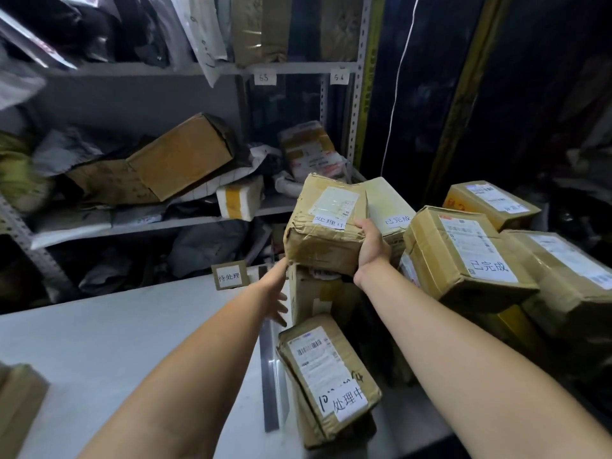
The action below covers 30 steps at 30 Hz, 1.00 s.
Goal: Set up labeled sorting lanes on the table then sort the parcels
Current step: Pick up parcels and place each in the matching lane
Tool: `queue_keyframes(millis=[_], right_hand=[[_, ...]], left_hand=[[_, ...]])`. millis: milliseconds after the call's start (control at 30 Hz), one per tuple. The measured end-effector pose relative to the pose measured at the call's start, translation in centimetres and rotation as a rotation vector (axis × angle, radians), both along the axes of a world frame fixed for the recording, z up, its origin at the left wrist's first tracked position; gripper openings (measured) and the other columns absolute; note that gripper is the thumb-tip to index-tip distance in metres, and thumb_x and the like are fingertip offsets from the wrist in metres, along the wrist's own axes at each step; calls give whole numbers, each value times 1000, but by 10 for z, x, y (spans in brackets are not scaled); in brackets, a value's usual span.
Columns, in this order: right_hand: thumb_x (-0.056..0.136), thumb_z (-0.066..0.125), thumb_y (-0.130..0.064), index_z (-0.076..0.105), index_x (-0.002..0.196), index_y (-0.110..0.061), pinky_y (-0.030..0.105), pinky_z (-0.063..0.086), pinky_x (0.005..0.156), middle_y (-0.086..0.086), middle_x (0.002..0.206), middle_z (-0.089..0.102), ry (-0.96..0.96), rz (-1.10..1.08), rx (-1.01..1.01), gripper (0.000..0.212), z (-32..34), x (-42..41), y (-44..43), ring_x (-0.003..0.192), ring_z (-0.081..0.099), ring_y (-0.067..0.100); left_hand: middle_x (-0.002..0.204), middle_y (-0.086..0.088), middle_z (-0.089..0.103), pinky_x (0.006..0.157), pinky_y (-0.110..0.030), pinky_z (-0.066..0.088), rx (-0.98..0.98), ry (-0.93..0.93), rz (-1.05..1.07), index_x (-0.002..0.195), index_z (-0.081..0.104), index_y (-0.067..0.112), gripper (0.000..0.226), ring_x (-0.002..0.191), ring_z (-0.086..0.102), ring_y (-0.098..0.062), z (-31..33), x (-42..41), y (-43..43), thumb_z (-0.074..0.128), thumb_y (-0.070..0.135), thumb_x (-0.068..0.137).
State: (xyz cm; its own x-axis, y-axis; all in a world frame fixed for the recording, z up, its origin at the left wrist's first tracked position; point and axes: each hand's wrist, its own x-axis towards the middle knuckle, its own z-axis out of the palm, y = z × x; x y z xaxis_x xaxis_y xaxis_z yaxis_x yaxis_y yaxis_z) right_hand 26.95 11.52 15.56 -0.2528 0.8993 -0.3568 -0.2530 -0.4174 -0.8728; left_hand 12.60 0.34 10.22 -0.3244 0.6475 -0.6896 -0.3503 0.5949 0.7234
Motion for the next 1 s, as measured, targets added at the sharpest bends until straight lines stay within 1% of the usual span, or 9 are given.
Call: queue_keyframes(millis=[167, 300, 400, 467, 533, 667, 733, 833, 1000], right_hand=[[74, 78, -41, 69, 115, -14, 46, 62, 85, 11, 103, 76, 8, 1, 14, 50, -4, 5, 1, 95, 72, 31], [69, 79, -44, 70, 115, -14, 50, 62, 85, 12, 102, 76, 21, 9, 7, 55, -4, 4, 1, 94, 73, 32], [69, 79, -45, 70, 113, -15, 51, 62, 85, 12, 102, 77, 15, 14, 13, 55, -5, 3, 2, 94, 74, 32], [71, 78, -44, 70, 113, -14, 51, 61, 86, 12, 102, 77, 3, 25, 27, 52, -7, 5, 3, 95, 73, 32], [73, 78, -43, 71, 112, -14, 52, 61, 87, 12, 101, 77, 5, 34, 33, 49, -8, 6, 4, 95, 73, 32], [72, 79, -42, 73, 110, -14, 55, 61, 86, 12, 98, 78, 26, 34, 29, 48, -7, 6, 3, 95, 74, 33], [73, 79, -39, 73, 109, -13, 57, 61, 84, 12, 96, 79, 31, 42, 35, 44, -6, 7, 4, 93, 75, 33], [75, 79, -35, 74, 105, -13, 57, 62, 81, 13, 93, 79, 39, 48, 38, 38, -4, 9, 6, 91, 75, 33], [72, 78, -40, 74, 109, -13, 58, 62, 81, 13, 95, 79, 56, 60, 35, 46, 0, 8, 5, 94, 75, 34]], left_hand=[[161, -23, 17, 103, -71, 36, 20, -50, -11, 158, 17, 26, 105, 145, 21, -53, 3, 7, -2, 54, 80, 77], [162, -25, 12, 104, -68, 34, 11, -87, -30, 159, 10, 28, 103, 145, 19, -54, 4, 12, -2, 47, 82, 80], [164, -23, 7, 106, -68, 33, 15, -75, -56, 159, 9, 30, 105, 147, 13, -53, 1, 11, -1, 50, 83, 78], [159, -23, 18, 102, -66, 38, 48, -69, -76, 156, 19, 31, 94, 143, 22, -54, -3, 11, -2, 53, 77, 81], [142, -21, 39, 101, -60, 47, 123, -82, -60, 138, 40, 25, 72, 129, 43, -52, -8, 12, -1, 59, 68, 84], [126, -18, 64, 89, -62, 54, 245, -45, 54, 118, 64, 20, 49, 110, 64, -40, -14, 14, 2, 57, 56, 86], [112, -15, 72, 87, -62, 54, 278, -5, 77, 111, 67, 21, 38, 105, 67, -37, -10, 17, 3, 53, 50, 92], [102, -12, 74, 87, -61, 55, 281, 22, 89, 106, 67, 21, 33, 102, 68, -37, -5, 22, 2, 48, 46, 97], [106, -16, 70, 88, -61, 55, 288, 44, 152, 107, 66, 14, 36, 102, 66, -36, -3, 22, 0, 41, 39, 100]])
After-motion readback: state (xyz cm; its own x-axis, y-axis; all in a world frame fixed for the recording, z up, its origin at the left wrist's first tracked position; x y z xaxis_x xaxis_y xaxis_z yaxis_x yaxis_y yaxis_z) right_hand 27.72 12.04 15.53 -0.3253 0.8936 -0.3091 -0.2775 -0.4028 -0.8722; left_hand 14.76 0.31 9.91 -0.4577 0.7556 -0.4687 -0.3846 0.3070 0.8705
